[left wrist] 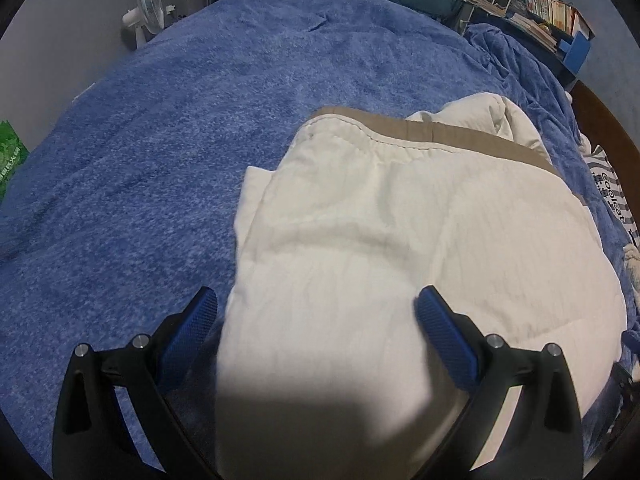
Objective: Fold large clothes
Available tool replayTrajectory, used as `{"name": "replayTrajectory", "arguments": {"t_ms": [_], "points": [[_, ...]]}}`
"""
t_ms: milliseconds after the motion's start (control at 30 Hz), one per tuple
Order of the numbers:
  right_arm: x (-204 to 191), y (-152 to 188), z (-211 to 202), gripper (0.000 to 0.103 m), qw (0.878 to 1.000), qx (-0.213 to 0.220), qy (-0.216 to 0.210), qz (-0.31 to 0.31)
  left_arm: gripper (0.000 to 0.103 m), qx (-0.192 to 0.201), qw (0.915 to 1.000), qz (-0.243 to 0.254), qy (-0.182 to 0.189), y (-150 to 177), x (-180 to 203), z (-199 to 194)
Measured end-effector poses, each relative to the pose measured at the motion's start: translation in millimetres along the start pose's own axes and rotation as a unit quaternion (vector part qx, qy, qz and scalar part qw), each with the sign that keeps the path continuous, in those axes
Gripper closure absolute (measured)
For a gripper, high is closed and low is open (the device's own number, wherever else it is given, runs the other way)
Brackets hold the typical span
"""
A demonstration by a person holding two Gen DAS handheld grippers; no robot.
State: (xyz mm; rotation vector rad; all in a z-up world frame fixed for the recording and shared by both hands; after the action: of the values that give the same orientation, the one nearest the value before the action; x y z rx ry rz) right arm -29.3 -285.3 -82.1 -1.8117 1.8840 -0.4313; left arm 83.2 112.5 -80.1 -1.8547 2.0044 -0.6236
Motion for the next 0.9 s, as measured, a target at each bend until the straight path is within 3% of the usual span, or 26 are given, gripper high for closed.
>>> {"name": "replayTrajectory", "arguments": {"t_ms": [67,133,267,400,600,667,733,833,900], "points": [[23.8,-2.1,-3.2,0.011,0.998,0.005,0.041,0.039,0.007,0.009,0.9999,0.000,-0.007,1.6,-1.8,-11.3],[34.3,-3.9,-12.9,0.011,0.995,0.018,0.057,0.076,0.007,0.030,0.9995,-0.002,-0.006,6.1,-1.2,-34.6],[21.3,0.6,-33.6,0.006,0.994,0.043,0.027,0.099,0.007,0.074,0.9970,0.020,0.006,23.1,14.6,-88.0],[-6.6,17.1,-46.5,0.007,0.993,0.051,0.005,0.108,0.007,0.082,0.9960,0.025,0.023,58.2,43.3,-124.1],[-55.8,52.0,-46.0,0.007,0.995,0.029,-0.014,0.099,0.007,0.064,0.9958,0.049,0.043,112.3,98.5,-126.2],[-67.0,59.0,-47.3,0.007,0.997,0.046,-0.013,0.065,0.007,0.064,0.9957,0.064,0.020,121.9,108.9,-124.6],[-71.6,64.4,-49.3,0.007,0.997,0.068,0.015,0.034,0.007,0.066,0.9949,0.076,0.005,128.0,116.6,-123.1],[-73.1,66.8,-52.1,0.007,0.996,0.082,0.021,0.021,0.007,0.065,0.9925,0.100,-0.025,134.0,121.5,-119.4],[-72.4,68.3,-50.7,0.007,0.996,0.082,0.032,0.016,0.007,0.064,0.9928,0.098,-0.024,133.7,120.6,-116.7]]}}
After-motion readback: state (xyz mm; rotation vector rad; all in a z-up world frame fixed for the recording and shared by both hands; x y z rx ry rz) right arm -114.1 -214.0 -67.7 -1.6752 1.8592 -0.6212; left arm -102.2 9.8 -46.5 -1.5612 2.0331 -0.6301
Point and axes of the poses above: each gripper's, at about its wrist camera, not at the fingertips, and z roughly the way its jaws point, x to its right, y to its underside, the point moved 6 cm from there along z, roughly the way its jaws point, and after that the axes turned 8 degrees about z, right-handed, at the moved point
